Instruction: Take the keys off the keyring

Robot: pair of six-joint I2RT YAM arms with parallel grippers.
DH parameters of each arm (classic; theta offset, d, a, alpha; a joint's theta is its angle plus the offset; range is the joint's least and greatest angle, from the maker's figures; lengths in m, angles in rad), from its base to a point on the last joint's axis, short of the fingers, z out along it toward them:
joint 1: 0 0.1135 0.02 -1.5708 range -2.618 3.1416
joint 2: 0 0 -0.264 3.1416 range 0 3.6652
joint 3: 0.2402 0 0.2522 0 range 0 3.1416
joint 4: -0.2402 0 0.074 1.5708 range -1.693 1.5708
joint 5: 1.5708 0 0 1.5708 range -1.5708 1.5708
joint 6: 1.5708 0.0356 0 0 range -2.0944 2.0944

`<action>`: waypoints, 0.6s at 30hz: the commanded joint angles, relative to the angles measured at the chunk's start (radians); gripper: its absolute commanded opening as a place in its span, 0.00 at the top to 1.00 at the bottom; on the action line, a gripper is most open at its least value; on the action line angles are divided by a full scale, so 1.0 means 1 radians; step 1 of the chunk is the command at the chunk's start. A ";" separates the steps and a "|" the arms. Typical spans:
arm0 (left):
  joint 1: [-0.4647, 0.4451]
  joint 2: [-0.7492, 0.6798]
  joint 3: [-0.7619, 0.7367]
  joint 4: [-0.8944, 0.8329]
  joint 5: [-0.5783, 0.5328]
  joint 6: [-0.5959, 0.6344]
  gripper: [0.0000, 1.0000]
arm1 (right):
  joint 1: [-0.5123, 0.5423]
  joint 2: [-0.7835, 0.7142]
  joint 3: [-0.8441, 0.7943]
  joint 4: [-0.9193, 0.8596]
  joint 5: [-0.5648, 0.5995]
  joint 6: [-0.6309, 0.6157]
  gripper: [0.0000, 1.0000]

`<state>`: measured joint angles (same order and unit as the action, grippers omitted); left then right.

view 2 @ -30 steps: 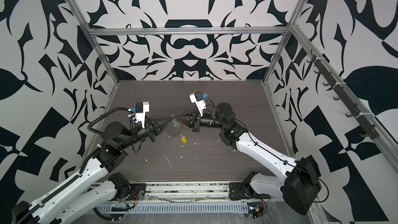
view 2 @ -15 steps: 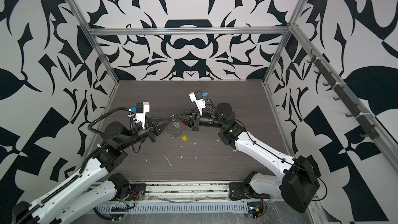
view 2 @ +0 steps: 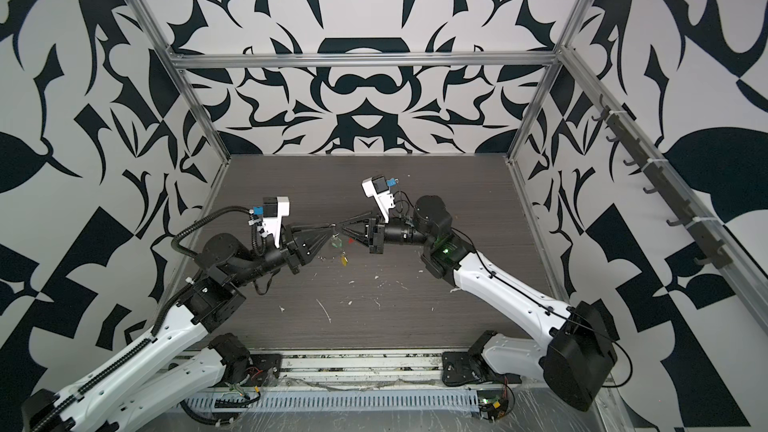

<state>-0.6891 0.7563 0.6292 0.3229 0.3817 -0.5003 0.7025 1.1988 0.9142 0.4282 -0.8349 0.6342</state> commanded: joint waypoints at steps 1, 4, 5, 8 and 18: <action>-0.003 -0.040 0.045 -0.095 0.011 0.009 0.49 | 0.000 -0.041 0.132 -0.294 -0.027 -0.198 1.00; -0.003 -0.051 0.076 -0.188 0.027 0.042 0.49 | -0.016 -0.032 0.211 -0.502 -0.063 -0.331 1.00; -0.003 -0.048 0.090 -0.224 0.040 0.054 0.51 | -0.021 -0.027 0.237 -0.563 -0.072 -0.370 1.00; -0.003 -0.031 0.137 -0.316 0.072 0.080 0.58 | -0.034 -0.011 0.300 -0.716 -0.088 -0.456 1.00; -0.002 0.026 0.192 -0.376 0.189 0.113 0.64 | -0.038 0.036 0.404 -0.949 -0.125 -0.619 1.00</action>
<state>-0.6895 0.7639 0.7834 -0.0113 0.5098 -0.4118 0.6670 1.2308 1.2766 -0.4484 -0.9188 0.0933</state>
